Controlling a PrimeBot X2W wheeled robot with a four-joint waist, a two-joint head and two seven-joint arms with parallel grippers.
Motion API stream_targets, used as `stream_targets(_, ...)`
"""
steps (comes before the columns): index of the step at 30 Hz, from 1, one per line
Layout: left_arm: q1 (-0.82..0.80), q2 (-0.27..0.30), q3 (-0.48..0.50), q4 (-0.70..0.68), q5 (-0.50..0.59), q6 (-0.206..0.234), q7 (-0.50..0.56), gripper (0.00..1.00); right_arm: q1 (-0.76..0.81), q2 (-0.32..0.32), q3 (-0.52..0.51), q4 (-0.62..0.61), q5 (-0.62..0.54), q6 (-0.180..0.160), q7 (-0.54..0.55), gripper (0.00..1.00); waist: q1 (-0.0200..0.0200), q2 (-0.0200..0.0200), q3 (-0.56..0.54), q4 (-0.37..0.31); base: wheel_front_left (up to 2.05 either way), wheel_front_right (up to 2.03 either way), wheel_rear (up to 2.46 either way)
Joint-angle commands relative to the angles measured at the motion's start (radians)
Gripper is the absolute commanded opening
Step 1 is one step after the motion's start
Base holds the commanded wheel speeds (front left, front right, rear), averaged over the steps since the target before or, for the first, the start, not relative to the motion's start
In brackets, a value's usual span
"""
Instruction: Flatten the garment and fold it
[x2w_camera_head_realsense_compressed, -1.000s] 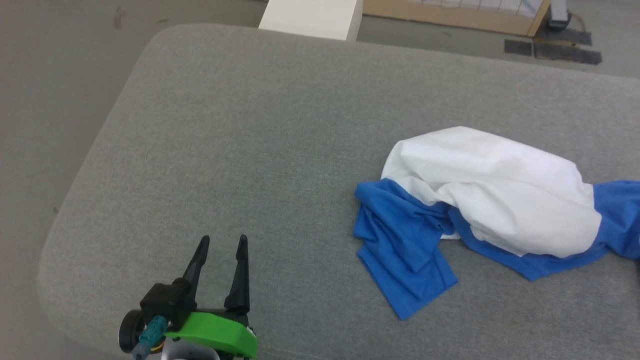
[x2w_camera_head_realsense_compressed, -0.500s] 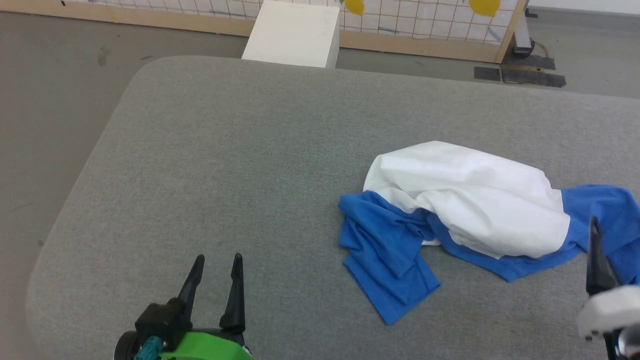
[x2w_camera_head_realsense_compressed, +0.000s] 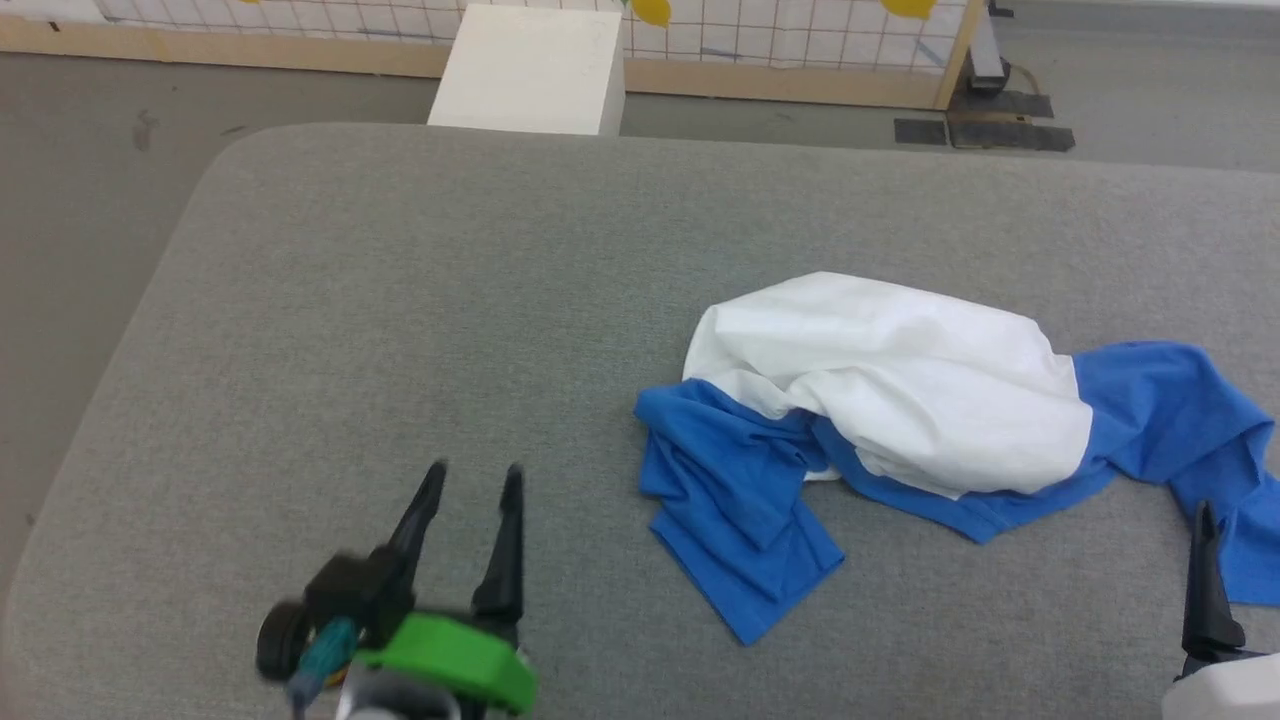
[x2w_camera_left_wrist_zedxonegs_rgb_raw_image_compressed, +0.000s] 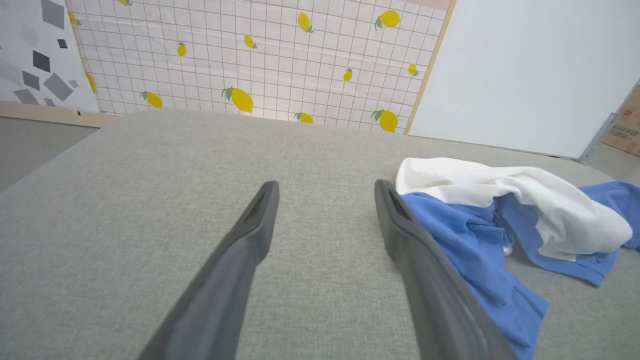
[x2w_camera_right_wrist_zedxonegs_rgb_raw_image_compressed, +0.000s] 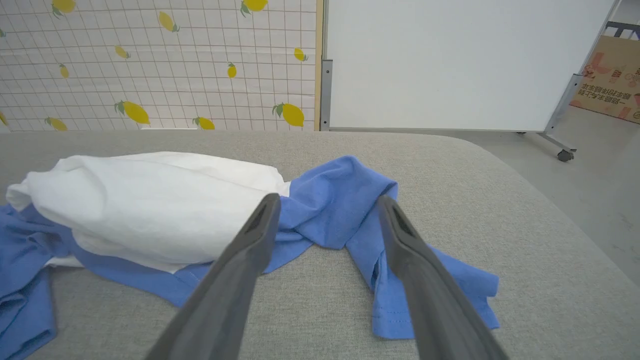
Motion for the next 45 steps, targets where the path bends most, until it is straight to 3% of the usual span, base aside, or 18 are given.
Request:
stream_targets(1, -0.048, 0.004, -0.015, -0.004, 0.01, -0.009, 0.02, 1.0, -0.021, 0.001, 0.001, 0.002, -0.004, -0.001, -0.009, 1.0, 0.0, 0.0, 0.014, -0.012, 0.0, 0.0, 0.0)
stream_targets(7, -0.195, 0.002, -0.121, 0.053, 0.004, -0.043, 0.188, 1.0, -0.039, 0.001, 0.0, 0.012, -0.005, -0.001, -0.01, 1.0, 0.0, 0.0, 0.046, -0.026, 0.0, 0.0, 0.0)
stream_targets(13, -0.29, -0.004, -0.213, 0.146, -0.069, -0.052, 0.407, 1.0, -0.053, 0.001, 0.013, 0.015, 0.002, -0.001, -0.009, 1.0, 0.0, 0.0, 0.088, -0.043, 0.0, 0.0, 0.0)
stream_targets(20, -0.351, -0.006, -0.291, 0.233, -0.076, -0.044, 0.485, 1.0, -0.074, 0.001, 0.015, 0.011, 0.003, -0.001, -0.011, 1.0, 0.0, 0.0, 0.141, -0.055, 0.0, 0.0, 0.0)
stream_targets(28, -0.403, -0.006, -0.368, 0.367, -0.052, 0.008, 0.509, 1.0, -0.099, 0.001, 0.026, 0.022, 0.005, -0.001, -0.016, 1.0, 0.0, 0.0, 0.172, -0.066, 0.0, 0.0, 0.0)
stream_targets(29, -0.409, -0.006, -0.377, 0.386, -0.05, 0.011, 0.504, 0.03, -0.103, 0.001, 0.027, 0.023, 0.004, -0.001, -0.016, 1.0, 0.0, 0.0, 0.174, -0.068, 0.0, 0.0, 0.0)
stream_targets(35, -0.426, -0.006, -0.396, 0.427, -0.101, 0.016, 0.439, 0.0, -0.103, 0.001, 0.011, 0.024, -0.003, -0.001, -0.014, 1.0, 0.0, 0.0, 0.156, -0.055, 0.0, 0.0, 0.0)
stream_targets(40, -0.422, 0.006, -0.323, 0.365, -0.178, 0.03, 0.367, 0.0, -0.092, 0.001, 0.011, 0.019, -0.011, -0.001, -0.005, 1.0, 0.0, 0.0, 0.118, -0.034, 0.0, 0.0, 0.0)
stream_targets(42, -0.418, 0.043, -0.267, 0.305, -0.207, 0.04, 0.353, 0.0, -0.085, 0.001, 0.009, 0.012, -0.012, -0.001, 0.001, 1.0, 0.0, 0.0, 0.102, -0.023, 0.0, 0.0, 0.0)
stream_targets(45, -0.396, 0.154, -0.166, 0.179, -0.225, 0.077, 0.368, 0.0, -0.076, 0.001, 0.007, 0.003, -0.016, -0.001, 0.01, 1.0, 0.0, 0.0, 0.089, -0.011, 0.0, 0.0, 0.0)
